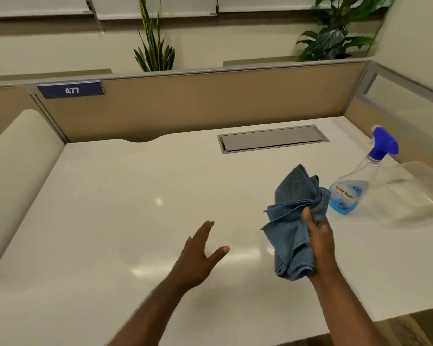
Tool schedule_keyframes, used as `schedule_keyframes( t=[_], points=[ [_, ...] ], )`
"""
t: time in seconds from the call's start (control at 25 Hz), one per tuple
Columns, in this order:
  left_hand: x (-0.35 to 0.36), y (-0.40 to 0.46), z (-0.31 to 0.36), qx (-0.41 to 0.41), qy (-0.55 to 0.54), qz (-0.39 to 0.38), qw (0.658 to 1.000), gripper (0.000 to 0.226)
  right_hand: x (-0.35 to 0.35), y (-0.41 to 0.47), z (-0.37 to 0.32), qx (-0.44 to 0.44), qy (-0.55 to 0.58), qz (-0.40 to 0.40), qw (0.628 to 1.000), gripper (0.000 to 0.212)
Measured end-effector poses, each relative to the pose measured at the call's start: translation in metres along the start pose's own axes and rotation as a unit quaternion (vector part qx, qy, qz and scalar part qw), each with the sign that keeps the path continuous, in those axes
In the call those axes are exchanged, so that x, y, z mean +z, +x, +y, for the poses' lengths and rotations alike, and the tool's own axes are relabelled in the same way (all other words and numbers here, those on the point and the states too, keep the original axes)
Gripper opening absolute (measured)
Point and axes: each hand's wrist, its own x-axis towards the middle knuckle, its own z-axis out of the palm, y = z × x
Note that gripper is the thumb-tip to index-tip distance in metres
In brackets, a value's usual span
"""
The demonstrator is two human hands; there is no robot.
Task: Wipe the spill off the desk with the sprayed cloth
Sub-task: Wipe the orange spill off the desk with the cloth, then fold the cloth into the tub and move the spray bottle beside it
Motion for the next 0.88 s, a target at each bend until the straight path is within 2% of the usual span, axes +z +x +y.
schedule_keyframes(
  t=[0.04,0.12,0.16,0.2,0.28,0.4,0.48,0.56,0.64,0.76,0.88],
  points=[
    [0.007,0.004,0.018,-0.019,-0.068,-0.016,0.997,0.076,0.002,-0.007,-0.006,0.089,0.077,-0.080,0.990,0.043],
    [0.021,0.012,0.049,-0.042,-0.184,-0.079,0.979,0.064,0.005,-0.017,-0.013,0.220,0.173,-0.210,0.937,0.067],
    [0.029,0.016,0.060,-0.041,-0.235,-0.122,0.963,0.060,0.004,-0.019,-0.016,0.241,0.188,-0.255,0.917,0.066],
    [0.037,0.020,0.071,-0.040,-0.281,-0.157,0.946,0.056,-0.002,-0.019,-0.019,0.226,0.195,-0.318,0.900,0.061],
    [0.050,0.026,0.085,-0.038,-0.347,-0.180,0.920,0.047,-0.013,-0.019,-0.027,0.190,0.250,-0.410,0.856,0.053],
    [0.061,0.034,0.097,-0.018,-0.355,-0.135,0.925,0.040,-0.042,0.002,-0.027,0.218,0.161,-0.312,0.910,0.049],
    [0.062,0.040,0.101,-0.011,-0.352,-0.122,0.928,0.041,-0.061,0.019,-0.029,0.224,0.088,-0.304,0.922,0.046],
    [0.060,0.045,0.103,-0.009,-0.350,-0.129,0.928,0.042,-0.073,0.034,-0.037,0.187,0.000,-0.300,0.935,0.033],
    [0.055,0.050,0.103,-0.009,-0.353,-0.150,0.923,0.045,-0.083,0.045,-0.042,0.147,-0.075,-0.302,0.939,0.038],
    [0.045,0.058,0.102,-0.005,-0.400,-0.190,0.897,0.053,-0.088,0.057,-0.048,0.143,-0.026,-0.350,0.926,0.054],
    [0.036,0.073,0.103,0.007,-0.439,-0.218,0.872,0.050,-0.088,0.068,-0.054,0.146,0.046,-0.351,0.924,0.062]
  ],
)
